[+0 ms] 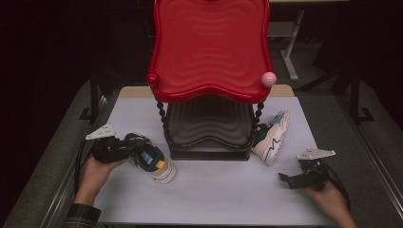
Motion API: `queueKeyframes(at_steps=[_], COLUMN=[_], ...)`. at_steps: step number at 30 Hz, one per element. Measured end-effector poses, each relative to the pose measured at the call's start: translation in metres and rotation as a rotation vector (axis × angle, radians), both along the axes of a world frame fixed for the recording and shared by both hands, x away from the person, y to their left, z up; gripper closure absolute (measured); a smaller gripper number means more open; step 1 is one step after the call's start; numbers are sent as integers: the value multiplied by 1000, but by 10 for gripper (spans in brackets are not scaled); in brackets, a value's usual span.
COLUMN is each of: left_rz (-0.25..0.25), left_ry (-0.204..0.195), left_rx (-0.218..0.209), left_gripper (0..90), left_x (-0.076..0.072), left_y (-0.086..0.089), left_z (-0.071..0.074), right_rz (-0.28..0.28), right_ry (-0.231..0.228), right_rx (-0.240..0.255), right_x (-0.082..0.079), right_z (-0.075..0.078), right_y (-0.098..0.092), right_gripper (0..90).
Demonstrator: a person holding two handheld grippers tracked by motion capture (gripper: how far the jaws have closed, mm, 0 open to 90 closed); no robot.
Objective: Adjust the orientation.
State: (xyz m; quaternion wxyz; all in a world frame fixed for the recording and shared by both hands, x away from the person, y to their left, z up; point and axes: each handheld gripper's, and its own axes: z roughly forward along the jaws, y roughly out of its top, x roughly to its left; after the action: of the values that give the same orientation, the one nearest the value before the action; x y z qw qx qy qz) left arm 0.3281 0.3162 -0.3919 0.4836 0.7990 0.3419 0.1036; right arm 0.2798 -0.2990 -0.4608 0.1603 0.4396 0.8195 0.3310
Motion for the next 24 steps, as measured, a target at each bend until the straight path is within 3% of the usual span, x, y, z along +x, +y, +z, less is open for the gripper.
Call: queueKeyframes(at_steps=[4, 8, 11, 15, 19, 24], left_rz=[12, 27, 17, 6, -41, -93], left_ry=[14, -3, -3, -19, -20, -5], left_rx=[9, 3, -9, 5, -26, -18], left_gripper=[649, 562, 562, 553, 574, 574], left_x=[7, 5, -1, -15, -28, -39], left_y=[-7, -7, -7, -12, -19, -36], left_z=[-3, 3, 11, 20, 26, 21], right_rz=[0, 0, 0, -1, -1, -1], right_ry=[0, -1, -1, -1, -1, -1], right_rx=[0, 0, 0, 0, 0, 0], right_x=[0, 0, 0, 0, 0, 0], right_z=[0, 0, 0, 0, 0, 0], right_y=[0, 0, 0, 0, 0, 0], right_gripper=[0, 0, 0, 0, 0, 0])
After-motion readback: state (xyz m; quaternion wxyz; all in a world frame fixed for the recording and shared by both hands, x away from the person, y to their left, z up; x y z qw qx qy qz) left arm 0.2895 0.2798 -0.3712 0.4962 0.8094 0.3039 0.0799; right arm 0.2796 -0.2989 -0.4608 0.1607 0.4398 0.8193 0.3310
